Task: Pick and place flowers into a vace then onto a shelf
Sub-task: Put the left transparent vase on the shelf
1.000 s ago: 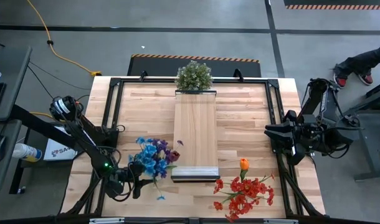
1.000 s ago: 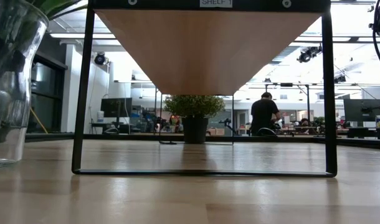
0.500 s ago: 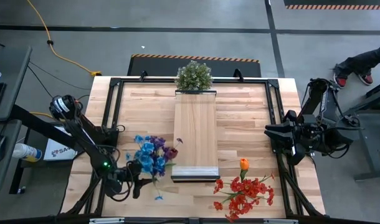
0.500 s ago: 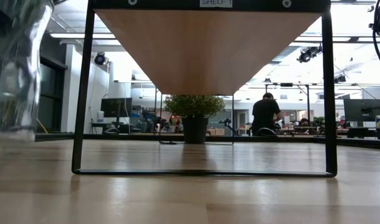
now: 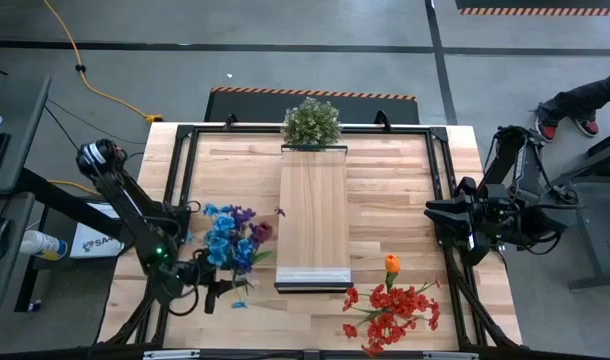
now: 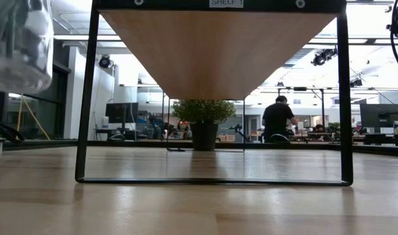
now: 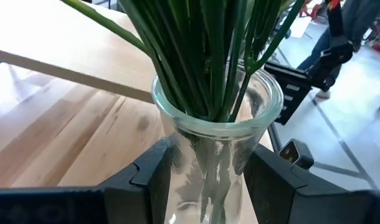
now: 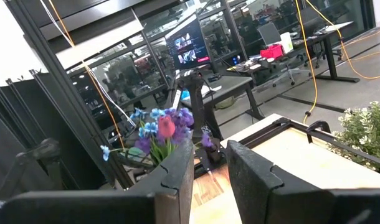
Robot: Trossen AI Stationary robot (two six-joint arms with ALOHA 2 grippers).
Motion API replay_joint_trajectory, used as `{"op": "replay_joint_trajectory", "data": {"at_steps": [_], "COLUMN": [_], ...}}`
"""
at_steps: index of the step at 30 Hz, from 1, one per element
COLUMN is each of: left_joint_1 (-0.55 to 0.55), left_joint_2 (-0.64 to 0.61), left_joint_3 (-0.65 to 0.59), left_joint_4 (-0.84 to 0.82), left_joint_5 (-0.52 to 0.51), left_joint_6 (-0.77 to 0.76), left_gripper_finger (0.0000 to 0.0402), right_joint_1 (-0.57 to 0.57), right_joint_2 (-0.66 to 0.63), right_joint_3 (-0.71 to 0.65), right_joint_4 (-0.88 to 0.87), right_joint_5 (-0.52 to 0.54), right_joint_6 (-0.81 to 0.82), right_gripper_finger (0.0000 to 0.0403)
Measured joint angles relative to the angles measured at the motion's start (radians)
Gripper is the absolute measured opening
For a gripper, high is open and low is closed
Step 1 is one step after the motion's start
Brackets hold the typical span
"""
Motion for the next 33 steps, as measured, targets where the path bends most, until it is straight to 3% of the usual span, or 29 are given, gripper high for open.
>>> {"op": "replay_joint_trajectory", "data": {"at_steps": [5, 20, 24, 33], "left_joint_1": [0.0, 0.018, 0.1, 0.369], "left_joint_2": [-0.061, -0.128, -0.137, -0.186], "left_joint_3": [0.038, 0.319, 0.364, 0.386], "left_joint_4": [-0.096, -0.559, -0.618, -0.518], "left_joint_5": [-0.002, -0.102, -0.086, 0.122], "left_joint_6": [0.004, 0.007, 0.022, 0.232], "left_gripper_finger": [0.0203, 0.0203, 0.0203, 0.0203], "right_joint_1": [0.0, 0.0, 0.0, 0.0], "right_joint_2": [0.0, -0.004, -0.004, -0.004], "right_joint_3": [0.0, 0.0, 0.0, 0.0], "right_joint_4": [0.0, 0.006, 0.049, 0.145], "right_joint_5": [0.0, 0.005, 0.004, 0.004], "right_joint_6": [-0.005, -0.034, -0.091, -0.228], "right_gripper_finger": [0.0087, 0.0087, 0.0087, 0.0087]}}
